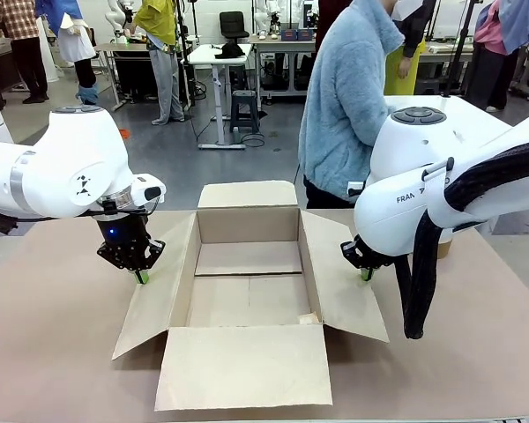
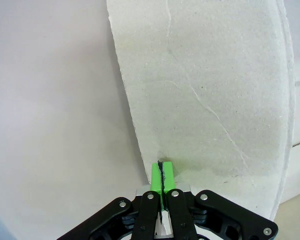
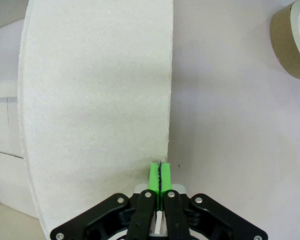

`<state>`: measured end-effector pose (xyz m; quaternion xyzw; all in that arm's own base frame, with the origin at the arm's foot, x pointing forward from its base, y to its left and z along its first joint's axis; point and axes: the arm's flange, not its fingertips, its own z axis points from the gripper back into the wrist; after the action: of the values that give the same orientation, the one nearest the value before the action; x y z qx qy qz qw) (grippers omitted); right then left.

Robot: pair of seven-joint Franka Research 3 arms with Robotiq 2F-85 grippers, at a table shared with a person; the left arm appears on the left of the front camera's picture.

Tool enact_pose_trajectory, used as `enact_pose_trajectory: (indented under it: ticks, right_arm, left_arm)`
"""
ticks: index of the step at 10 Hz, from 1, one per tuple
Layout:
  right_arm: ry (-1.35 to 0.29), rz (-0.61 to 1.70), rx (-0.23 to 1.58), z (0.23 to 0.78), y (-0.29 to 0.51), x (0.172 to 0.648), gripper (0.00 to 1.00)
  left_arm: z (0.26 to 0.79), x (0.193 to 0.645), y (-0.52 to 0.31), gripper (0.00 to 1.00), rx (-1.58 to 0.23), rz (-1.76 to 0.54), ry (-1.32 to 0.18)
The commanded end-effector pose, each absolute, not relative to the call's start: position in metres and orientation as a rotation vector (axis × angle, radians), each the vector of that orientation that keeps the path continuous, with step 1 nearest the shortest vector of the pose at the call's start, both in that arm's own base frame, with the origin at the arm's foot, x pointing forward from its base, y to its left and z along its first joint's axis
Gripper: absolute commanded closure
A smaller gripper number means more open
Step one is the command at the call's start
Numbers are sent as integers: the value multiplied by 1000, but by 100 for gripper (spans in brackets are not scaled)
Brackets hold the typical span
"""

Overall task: Wrap the clocks to prevent damage.
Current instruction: Once the human has placed the objects inside and stepped back, release both hands from the side flaps of the Package Box.

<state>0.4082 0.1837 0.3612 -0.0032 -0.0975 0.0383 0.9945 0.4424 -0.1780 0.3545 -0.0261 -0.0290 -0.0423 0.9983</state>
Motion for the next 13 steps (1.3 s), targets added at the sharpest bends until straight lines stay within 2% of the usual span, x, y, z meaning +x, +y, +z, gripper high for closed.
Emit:
enact_pose_trajectory:
  ticks: [1, 13]
  right_arm:
    - [-201, 67, -12, 362, 184, 408, 99]
    - [-201, 67, -12, 362, 184, 408, 99]
  left_arm:
    - [355, 441, -177, 100, -51, -83, -60]
    - [355, 441, -177, 100, -51, -83, -60]
